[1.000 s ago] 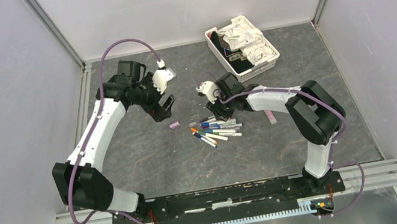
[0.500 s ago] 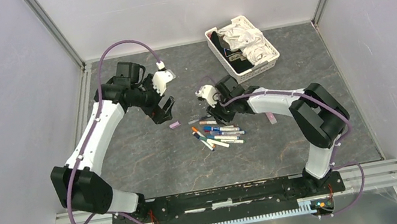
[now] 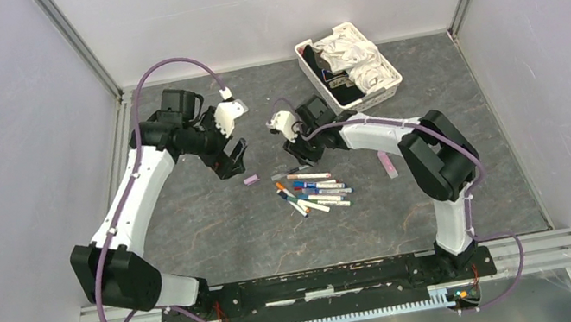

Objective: Open the pen caps

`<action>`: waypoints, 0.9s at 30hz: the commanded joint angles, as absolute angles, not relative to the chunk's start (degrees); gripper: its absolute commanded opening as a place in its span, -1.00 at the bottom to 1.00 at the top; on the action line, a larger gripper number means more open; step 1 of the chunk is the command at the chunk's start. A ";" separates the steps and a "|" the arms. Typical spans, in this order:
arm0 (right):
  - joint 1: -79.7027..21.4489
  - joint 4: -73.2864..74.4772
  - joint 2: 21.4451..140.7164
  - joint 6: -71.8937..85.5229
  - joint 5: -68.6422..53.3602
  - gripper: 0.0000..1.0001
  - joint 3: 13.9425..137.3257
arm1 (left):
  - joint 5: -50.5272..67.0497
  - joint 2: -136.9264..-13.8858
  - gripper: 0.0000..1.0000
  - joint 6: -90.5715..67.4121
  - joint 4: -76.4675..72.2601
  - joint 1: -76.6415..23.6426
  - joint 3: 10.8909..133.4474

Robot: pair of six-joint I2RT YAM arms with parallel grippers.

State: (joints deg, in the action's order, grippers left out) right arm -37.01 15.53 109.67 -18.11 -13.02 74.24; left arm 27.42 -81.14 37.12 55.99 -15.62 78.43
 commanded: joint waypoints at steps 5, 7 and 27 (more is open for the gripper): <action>-37.27 16.26 112.50 -20.04 -10.23 -0.17 74.85 | 30.34 -79.02 1.00 37.44 57.11 -14.60 80.70; -37.30 16.19 112.89 -19.95 -10.54 -0.19 74.74 | 30.57 -78.98 1.00 37.44 57.21 -14.59 80.77; -38.06 16.48 113.00 -19.80 -11.60 -0.55 70.68 | 31.08 -79.03 1.00 38.33 58.20 -14.46 81.39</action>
